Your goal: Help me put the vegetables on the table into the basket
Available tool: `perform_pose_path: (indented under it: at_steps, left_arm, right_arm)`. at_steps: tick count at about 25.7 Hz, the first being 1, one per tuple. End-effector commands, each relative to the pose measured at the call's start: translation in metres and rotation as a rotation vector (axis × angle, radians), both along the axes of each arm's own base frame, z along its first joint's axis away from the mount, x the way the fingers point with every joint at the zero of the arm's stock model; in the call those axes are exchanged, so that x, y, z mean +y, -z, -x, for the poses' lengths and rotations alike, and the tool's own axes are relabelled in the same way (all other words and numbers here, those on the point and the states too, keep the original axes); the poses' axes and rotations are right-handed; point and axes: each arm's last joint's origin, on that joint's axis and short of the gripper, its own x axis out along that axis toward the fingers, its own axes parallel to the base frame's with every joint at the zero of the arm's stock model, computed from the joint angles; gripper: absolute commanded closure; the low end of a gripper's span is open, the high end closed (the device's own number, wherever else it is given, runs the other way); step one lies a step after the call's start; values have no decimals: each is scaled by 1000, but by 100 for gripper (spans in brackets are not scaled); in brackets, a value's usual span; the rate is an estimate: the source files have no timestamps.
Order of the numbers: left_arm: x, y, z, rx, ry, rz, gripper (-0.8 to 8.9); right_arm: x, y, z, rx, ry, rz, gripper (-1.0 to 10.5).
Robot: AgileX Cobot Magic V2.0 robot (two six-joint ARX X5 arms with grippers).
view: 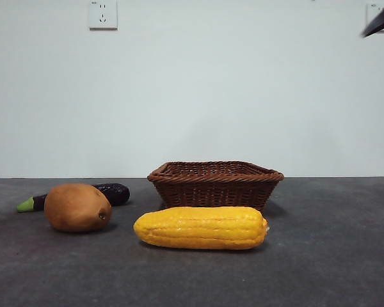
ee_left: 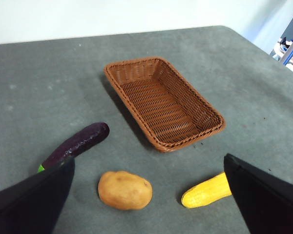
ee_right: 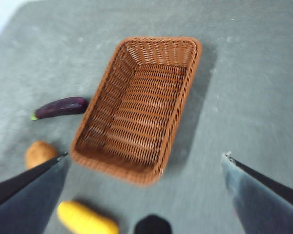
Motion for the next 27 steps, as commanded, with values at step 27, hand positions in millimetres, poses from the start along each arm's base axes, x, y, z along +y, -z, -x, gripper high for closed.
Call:
perform_pose_path:
  at_steps: [27]
  left_arm:
    - [-1,6,-11,56,11,-9,60]
  right_arm:
    - [89,190,-196,303,-2,152,449]
